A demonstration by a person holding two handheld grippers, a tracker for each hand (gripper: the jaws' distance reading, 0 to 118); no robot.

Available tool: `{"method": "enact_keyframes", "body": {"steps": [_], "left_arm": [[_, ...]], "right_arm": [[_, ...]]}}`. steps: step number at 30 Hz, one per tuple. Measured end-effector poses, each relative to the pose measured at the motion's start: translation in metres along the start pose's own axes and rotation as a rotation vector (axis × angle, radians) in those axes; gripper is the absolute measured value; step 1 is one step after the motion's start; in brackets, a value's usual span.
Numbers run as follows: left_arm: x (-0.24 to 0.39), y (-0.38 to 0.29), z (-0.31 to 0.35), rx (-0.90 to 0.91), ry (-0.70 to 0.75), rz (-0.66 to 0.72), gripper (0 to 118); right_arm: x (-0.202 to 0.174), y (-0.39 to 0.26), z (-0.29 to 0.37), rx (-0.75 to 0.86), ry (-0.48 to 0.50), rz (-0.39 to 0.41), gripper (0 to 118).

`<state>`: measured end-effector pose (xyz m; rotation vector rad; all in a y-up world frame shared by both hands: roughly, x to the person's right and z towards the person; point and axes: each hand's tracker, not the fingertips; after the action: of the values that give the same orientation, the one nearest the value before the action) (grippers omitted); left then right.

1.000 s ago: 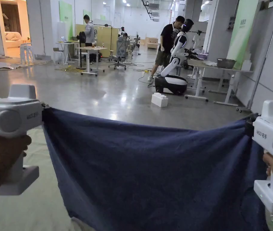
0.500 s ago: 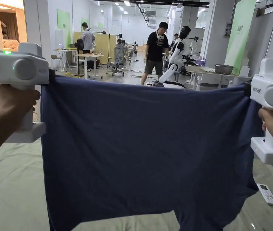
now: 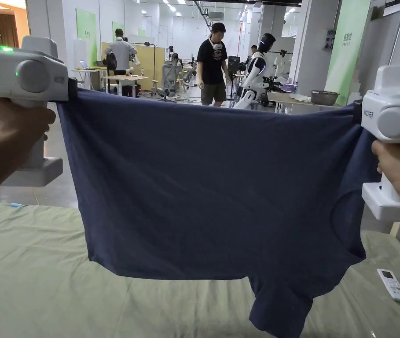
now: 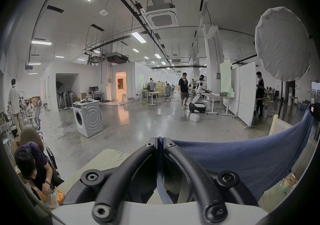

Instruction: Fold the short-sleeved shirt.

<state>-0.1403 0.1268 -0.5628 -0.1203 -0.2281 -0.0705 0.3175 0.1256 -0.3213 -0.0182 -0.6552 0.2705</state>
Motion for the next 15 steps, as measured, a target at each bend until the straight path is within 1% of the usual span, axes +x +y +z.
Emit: {"method": "enact_keyframes", "body": {"steps": [4, 9, 15], "left_arm": [[-0.001, -0.021, -0.004, -0.023, -0.009, -0.003, 5], [-0.003, -0.061, 0.000, -0.069, -0.020, -0.022, 5], [-0.013, -0.116, 0.042, -0.120, -0.047, 0.015, 5]], "right_arm": [[-0.001, -0.019, 0.006, -0.024, 0.007, 0.011, 3], [-0.003, -0.045, 0.033, -0.043, 0.020, 0.034, 3], [0.003, -0.077, 0.082, -0.078, 0.052, 0.039, 3]]}}
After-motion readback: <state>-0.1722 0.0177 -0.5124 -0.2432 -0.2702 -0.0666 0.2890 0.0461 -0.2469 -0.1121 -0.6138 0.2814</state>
